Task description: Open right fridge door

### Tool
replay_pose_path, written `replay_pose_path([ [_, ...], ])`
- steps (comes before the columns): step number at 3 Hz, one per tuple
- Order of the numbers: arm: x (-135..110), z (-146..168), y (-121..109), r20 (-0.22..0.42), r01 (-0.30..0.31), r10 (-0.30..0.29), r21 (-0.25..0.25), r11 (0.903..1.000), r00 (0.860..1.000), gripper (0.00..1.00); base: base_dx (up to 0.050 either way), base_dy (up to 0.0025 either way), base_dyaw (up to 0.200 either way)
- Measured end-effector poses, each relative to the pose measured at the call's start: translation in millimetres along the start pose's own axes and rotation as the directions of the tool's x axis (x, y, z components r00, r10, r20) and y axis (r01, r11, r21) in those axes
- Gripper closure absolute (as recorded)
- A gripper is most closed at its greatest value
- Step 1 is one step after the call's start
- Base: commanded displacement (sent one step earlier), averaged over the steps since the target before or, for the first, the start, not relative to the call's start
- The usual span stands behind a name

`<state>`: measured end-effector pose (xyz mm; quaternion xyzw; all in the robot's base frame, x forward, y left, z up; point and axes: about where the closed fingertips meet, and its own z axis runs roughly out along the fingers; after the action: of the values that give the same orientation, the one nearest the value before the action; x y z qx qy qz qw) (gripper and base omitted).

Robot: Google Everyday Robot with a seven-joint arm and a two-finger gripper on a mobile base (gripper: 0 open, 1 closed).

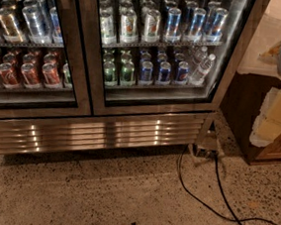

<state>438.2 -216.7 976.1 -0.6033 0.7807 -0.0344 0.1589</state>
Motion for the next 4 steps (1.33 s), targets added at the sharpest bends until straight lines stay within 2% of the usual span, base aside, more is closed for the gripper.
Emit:
replay_pose_path([
  [2, 0.0, 0.0, 0.0, 0.000, 0.000, 0.000, 0.000, 1.0000, 1.000, 0.00, 0.037, 0.00229, 0.126],
  [3, 0.0, 0.0, 0.0, 0.000, 0.000, 0.000, 0.000, 1.0000, 1.000, 0.00, 0.033, -0.00252, -0.147],
  [4, 0.0, 0.0, 0.0, 0.000, 0.000, 0.000, 0.000, 1.0000, 1.000, 0.00, 0.000, 0.00000, 0.000],
])
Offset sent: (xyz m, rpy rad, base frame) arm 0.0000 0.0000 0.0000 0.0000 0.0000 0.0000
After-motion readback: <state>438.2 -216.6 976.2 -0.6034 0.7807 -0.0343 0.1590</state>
